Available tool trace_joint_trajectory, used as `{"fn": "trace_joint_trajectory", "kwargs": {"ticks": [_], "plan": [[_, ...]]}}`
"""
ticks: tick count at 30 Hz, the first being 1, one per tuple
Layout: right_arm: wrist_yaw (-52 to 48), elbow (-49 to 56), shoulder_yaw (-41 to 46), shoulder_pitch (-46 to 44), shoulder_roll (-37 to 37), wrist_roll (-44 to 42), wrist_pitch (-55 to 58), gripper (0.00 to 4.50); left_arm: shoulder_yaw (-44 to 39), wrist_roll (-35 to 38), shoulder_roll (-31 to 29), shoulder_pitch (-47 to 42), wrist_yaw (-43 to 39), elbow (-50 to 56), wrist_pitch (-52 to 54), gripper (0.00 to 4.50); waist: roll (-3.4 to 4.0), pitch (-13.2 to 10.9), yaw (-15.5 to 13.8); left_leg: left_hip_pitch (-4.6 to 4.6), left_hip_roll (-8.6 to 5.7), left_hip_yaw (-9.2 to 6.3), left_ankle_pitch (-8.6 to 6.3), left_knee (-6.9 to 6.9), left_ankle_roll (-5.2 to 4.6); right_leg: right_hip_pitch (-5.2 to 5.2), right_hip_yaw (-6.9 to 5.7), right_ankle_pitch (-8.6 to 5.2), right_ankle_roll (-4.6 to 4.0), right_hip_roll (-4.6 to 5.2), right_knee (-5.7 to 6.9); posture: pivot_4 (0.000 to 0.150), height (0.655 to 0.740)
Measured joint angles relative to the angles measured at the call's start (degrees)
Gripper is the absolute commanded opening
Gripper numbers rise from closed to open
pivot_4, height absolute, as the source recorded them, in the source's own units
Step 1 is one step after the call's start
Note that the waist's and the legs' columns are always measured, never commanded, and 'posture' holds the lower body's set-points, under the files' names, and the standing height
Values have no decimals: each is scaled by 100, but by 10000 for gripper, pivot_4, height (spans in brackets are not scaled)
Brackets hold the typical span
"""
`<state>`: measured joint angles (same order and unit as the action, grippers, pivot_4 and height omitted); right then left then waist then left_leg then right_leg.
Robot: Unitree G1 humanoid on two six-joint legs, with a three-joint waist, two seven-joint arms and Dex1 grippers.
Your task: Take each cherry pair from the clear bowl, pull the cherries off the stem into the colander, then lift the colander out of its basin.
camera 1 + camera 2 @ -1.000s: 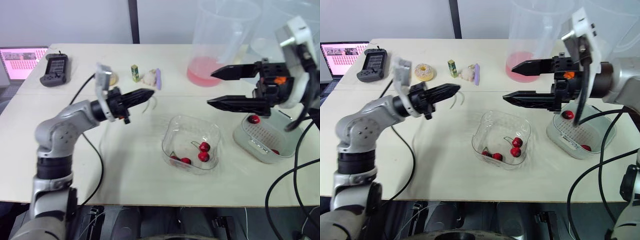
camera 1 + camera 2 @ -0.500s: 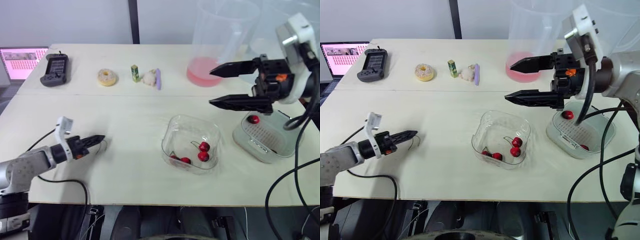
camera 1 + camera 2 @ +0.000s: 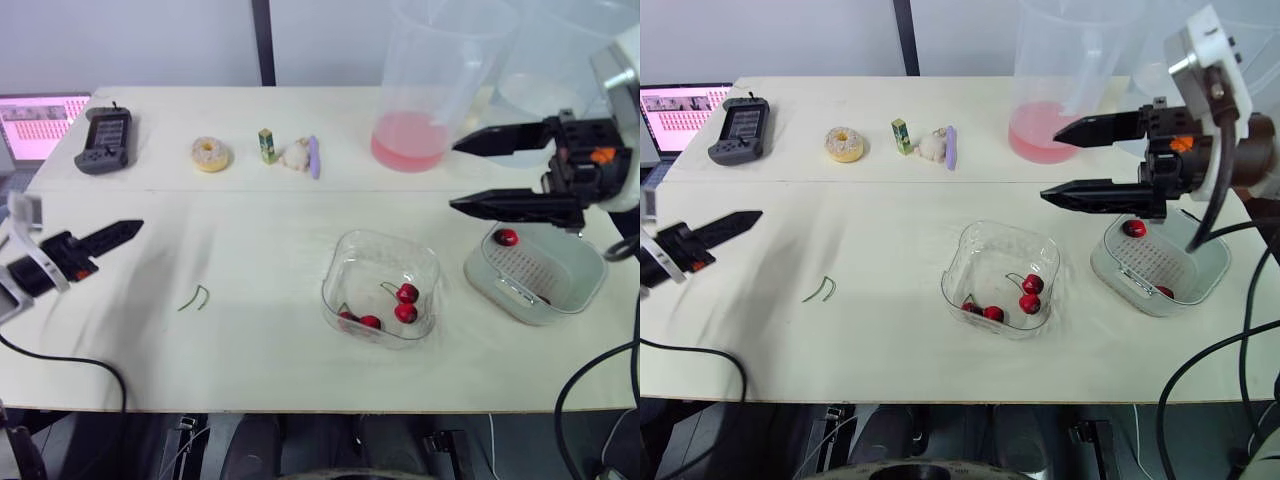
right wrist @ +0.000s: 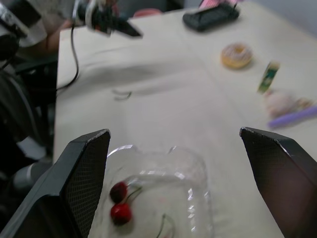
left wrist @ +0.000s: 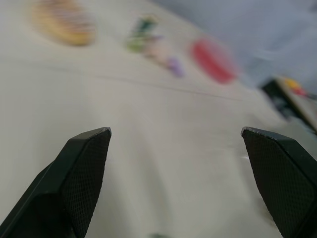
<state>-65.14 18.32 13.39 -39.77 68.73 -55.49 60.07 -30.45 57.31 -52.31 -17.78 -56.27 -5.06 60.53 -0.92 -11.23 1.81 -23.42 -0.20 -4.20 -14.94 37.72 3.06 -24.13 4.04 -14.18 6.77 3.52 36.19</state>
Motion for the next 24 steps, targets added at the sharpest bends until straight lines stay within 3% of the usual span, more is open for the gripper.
{"fn": "trace_joint_trajectory", "kwargs": {"ticks": [4,7,14,19,24], "plan": [[18,341,187,329,226,-54,127,45000,602,979,5,-976,-308,1173,678,44059,-4,-2,-98,1,1,-1,0,7,1,3,0,9,16,-7,2,1500,7400],[136,644,392,756,359,90,60,45000,1035,1078,44,-1636,-301,1613,656,44059,-2,-1,-70,6,1,6,0,7,0,5,8,9,17,-12,3,1500,7400],[795,1186,1690,2049,443,228,859,45000,1922,371,537,-2075,-426,1974,-300,44059,-1,0,-84,5,4,9,1,8,-1,1,14,11,19,-21,7,1500,7400],[542,1593,3311,3599,371,494,1533,45000,2129,-81,669,-2153,-631,1892,-894,44059,-5,0,-127,1,4,5,0,20,-2,11,13,9,18,-25,1,1500,7400],[430,1701,3918,4468,83,829,1428,45000,2393,-337,799,-2262,-726,1845,-1112,44059,-8,-1,-93,33,4,8,0,32,-2,52,16,3,6,-25,-3,1500,7400]]}}
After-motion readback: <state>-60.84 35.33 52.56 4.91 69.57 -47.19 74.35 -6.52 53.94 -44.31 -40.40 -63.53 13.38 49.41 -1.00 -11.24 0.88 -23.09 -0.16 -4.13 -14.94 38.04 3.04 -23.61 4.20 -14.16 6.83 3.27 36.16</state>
